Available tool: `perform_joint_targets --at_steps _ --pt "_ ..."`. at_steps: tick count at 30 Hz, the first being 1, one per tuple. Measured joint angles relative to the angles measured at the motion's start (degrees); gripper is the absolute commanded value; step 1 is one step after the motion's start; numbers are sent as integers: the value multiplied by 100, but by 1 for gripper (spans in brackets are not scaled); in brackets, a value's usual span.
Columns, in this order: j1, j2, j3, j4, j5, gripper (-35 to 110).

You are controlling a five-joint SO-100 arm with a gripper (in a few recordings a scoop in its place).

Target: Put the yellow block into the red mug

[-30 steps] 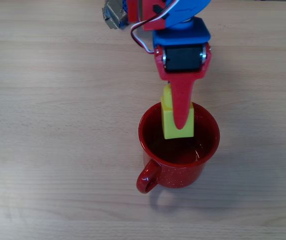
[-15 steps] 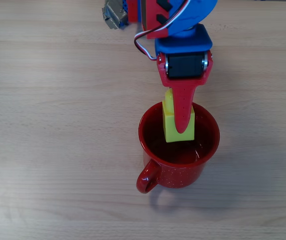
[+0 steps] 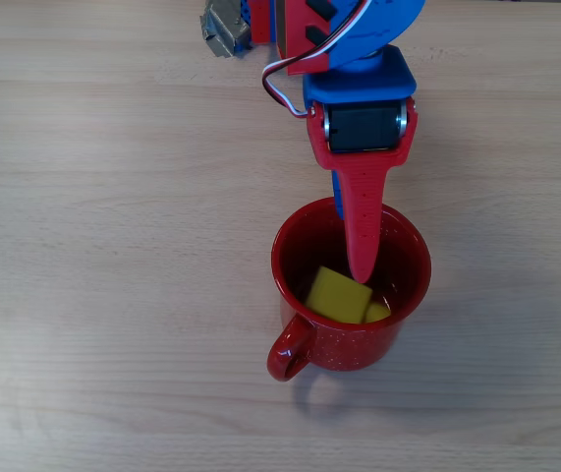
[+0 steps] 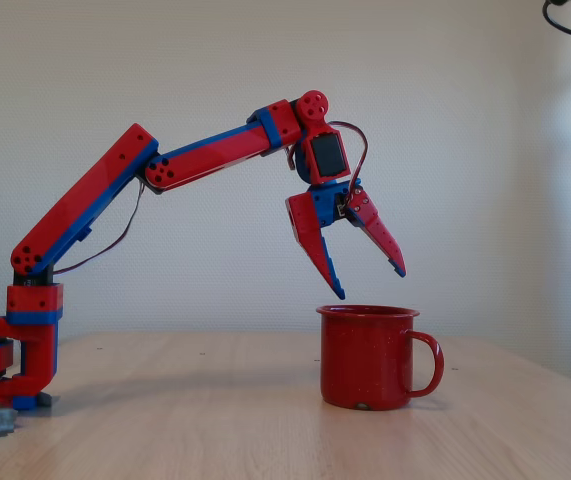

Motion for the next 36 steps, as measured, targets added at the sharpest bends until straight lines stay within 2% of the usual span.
perform_joint_targets --at_steps 3,5,6,16,23,31,36 --pt "0 0 0 0 -9 24" --pt "0 0 0 0 -9 5" --pt "0 0 0 0 -9 0" --pt "0 0 0 0 -220 0" --pt "79 211 9 0 -809 0" --pt "404 1635 984 -211 -1020 0" --pt "721 2637 2259 -729 -1020 0"
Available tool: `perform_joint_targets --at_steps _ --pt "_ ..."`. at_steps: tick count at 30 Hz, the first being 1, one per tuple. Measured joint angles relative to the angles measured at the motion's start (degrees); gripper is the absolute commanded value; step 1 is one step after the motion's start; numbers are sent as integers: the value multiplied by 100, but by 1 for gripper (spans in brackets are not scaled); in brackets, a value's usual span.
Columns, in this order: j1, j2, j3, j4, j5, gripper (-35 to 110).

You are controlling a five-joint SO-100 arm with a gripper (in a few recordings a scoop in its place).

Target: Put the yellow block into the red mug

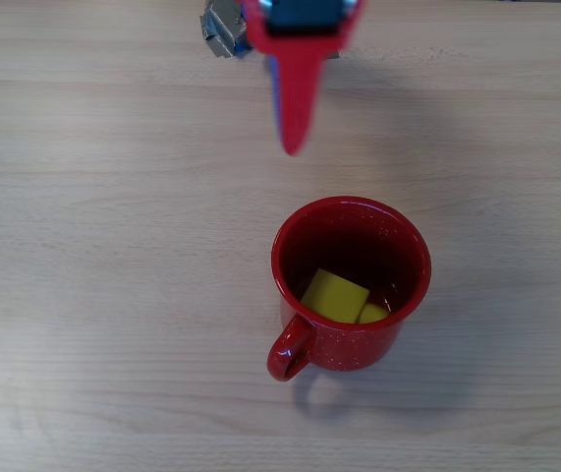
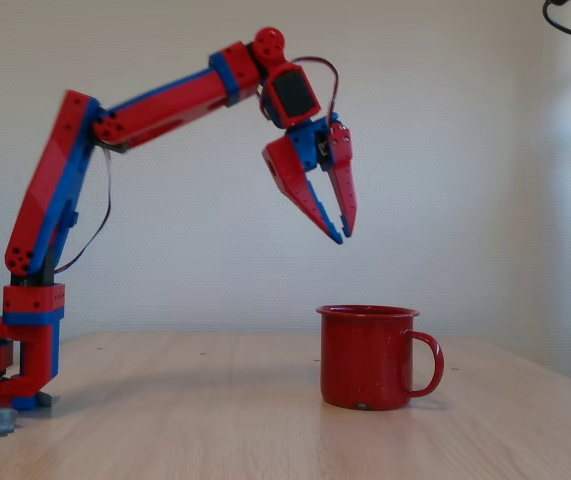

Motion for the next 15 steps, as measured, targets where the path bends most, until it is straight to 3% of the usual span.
perform_joint_targets --at_steps 15 --pt "439 4711 5396 -1872 -79 0"
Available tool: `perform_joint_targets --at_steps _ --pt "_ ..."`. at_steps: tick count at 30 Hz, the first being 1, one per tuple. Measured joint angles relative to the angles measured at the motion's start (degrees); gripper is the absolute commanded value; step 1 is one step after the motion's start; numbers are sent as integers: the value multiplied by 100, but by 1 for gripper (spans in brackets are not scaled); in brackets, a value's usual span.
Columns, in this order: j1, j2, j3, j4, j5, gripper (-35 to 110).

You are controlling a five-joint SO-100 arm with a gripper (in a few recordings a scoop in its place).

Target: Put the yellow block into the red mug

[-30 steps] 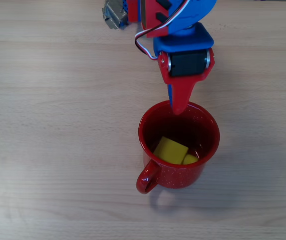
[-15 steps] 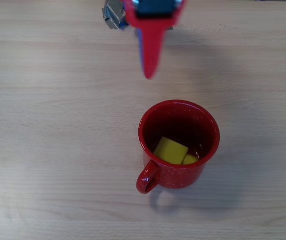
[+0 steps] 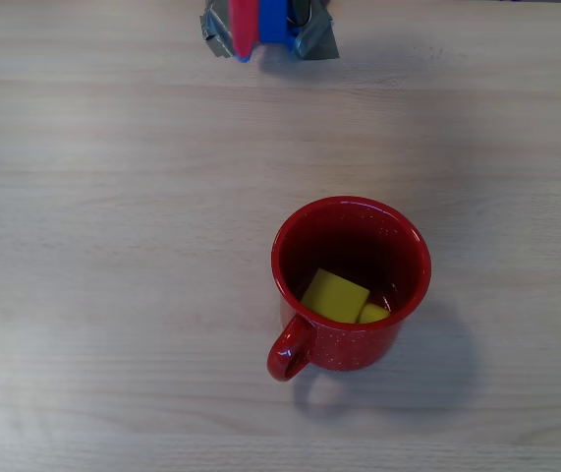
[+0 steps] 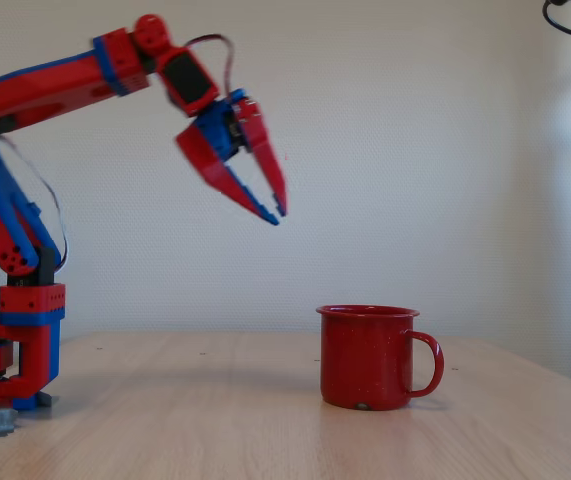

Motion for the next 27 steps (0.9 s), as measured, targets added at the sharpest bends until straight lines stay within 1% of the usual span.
perform_joint_targets --at_steps 8,12,17,21,27 --pt "18 2101 2206 -308 -114 0" --pt "18 3173 3524 -686 -114 0" --pt "18 4500 5089 -826 88 0" --pt "-70 5133 5950 -826 281 0" --pt "-185 5704 6759 -826 281 0"
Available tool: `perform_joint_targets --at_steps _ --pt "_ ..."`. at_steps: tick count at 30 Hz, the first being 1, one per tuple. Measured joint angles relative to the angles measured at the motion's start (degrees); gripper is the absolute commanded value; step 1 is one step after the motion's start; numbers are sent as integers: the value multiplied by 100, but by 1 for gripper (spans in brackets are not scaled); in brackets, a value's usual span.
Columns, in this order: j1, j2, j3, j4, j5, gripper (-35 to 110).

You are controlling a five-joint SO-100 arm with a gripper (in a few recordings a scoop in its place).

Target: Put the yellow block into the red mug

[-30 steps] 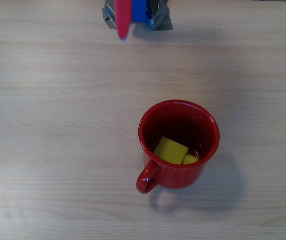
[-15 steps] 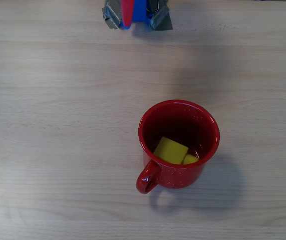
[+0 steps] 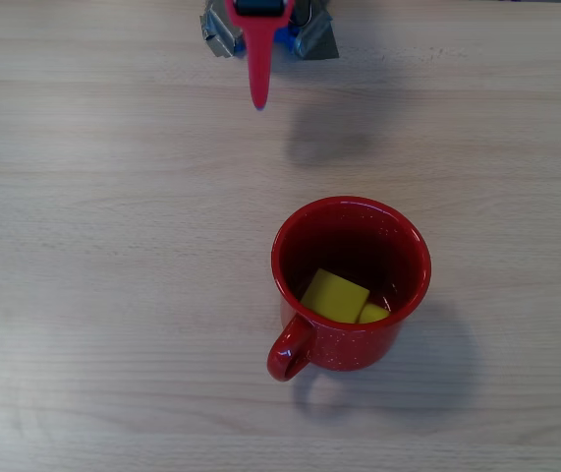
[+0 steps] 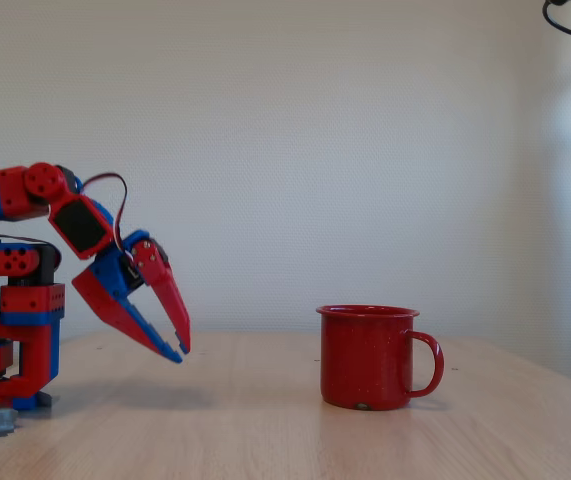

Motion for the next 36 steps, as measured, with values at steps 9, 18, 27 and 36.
perform_joint_targets --at_steps 9,18,27,36 --pt "-545 149 211 229 378 0" --pt "-492 448 255 334 369 0" --pt "-492 448 255 334 369 0" --pt "-492 448 255 334 369 0"
